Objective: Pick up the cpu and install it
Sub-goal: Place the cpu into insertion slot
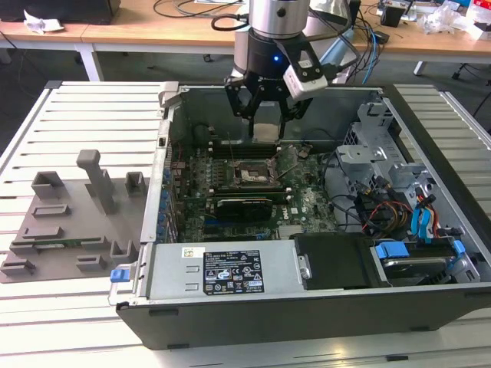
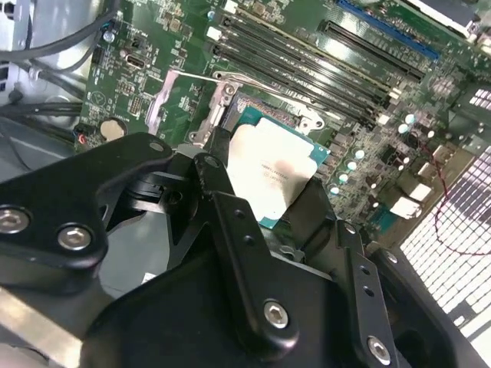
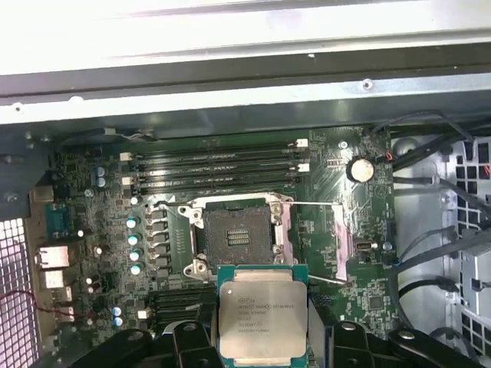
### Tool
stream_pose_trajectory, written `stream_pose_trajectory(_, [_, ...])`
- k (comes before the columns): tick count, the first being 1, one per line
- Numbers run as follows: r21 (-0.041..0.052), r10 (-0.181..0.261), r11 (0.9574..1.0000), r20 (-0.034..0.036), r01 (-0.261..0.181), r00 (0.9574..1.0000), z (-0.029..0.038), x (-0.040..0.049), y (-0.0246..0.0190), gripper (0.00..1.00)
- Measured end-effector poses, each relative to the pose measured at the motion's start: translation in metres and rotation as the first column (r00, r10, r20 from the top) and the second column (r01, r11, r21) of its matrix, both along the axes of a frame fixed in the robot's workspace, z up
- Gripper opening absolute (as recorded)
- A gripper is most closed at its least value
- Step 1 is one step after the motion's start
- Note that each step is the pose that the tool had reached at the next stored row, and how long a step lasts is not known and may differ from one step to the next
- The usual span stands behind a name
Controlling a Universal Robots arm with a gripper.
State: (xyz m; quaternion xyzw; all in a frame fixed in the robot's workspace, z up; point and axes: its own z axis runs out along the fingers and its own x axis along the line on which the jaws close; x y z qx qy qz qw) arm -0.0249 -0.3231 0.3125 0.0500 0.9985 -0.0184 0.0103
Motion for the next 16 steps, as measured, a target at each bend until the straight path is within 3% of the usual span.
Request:
stream_pose_trajectory(3, [-0.0004,-0.038,0.9993,0.0000,0.038,0.9993,-0.0001,0.0000,0.0000,0.55])
stream_pose_trajectory(9, [-0.0020,-0.110,0.9939,0.0001,0.110,0.9939,-0.0001,0.0000,0.0000,0.55])
stream_pose_trajectory(16, [-0.0033,-0.178,0.9840,0.0002,0.178,0.9840,-0.0001,0.0000,0.0000,0.55])
